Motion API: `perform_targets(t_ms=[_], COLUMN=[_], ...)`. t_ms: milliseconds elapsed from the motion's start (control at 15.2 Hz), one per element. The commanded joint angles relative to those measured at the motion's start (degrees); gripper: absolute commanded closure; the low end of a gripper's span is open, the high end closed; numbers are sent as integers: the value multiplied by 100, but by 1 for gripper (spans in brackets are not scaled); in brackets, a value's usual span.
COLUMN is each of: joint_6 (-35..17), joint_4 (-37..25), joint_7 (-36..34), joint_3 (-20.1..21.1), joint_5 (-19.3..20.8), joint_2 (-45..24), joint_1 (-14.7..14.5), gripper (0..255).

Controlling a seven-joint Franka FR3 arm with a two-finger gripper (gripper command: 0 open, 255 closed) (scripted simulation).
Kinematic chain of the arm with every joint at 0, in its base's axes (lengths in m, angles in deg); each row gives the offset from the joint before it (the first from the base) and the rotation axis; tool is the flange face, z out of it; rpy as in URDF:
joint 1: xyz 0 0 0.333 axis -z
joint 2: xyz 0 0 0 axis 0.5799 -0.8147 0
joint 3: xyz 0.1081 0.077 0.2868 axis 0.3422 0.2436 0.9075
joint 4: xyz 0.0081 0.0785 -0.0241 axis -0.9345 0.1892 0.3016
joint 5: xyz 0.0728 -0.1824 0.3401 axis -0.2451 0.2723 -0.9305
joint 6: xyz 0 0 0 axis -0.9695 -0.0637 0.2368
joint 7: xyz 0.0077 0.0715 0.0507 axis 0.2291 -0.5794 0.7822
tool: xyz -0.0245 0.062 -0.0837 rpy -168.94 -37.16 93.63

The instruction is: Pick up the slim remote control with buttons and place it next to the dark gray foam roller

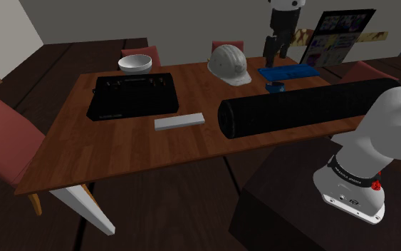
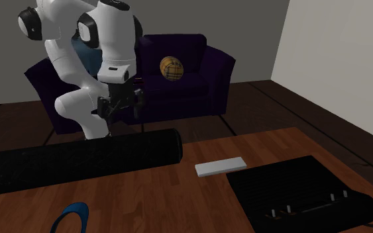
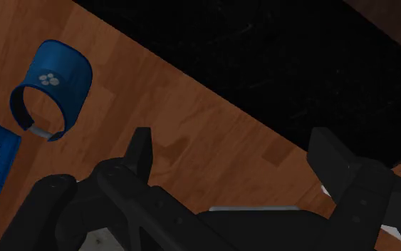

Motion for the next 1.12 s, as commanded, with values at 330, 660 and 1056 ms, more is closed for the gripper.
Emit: perform_targets(t_ms=[330, 660, 1056], joint_6=[-1057, -1666, -2233], joint_4=[-276, -650, -1239], joint_7=[618, 1050, 1538], joint_3=[55, 157, 343], joint_5=[-98, -178, -242], joint_2=[-1221, -2131, -3202], joint_1=[-366, -593, -836], gripper=[0, 0, 0])
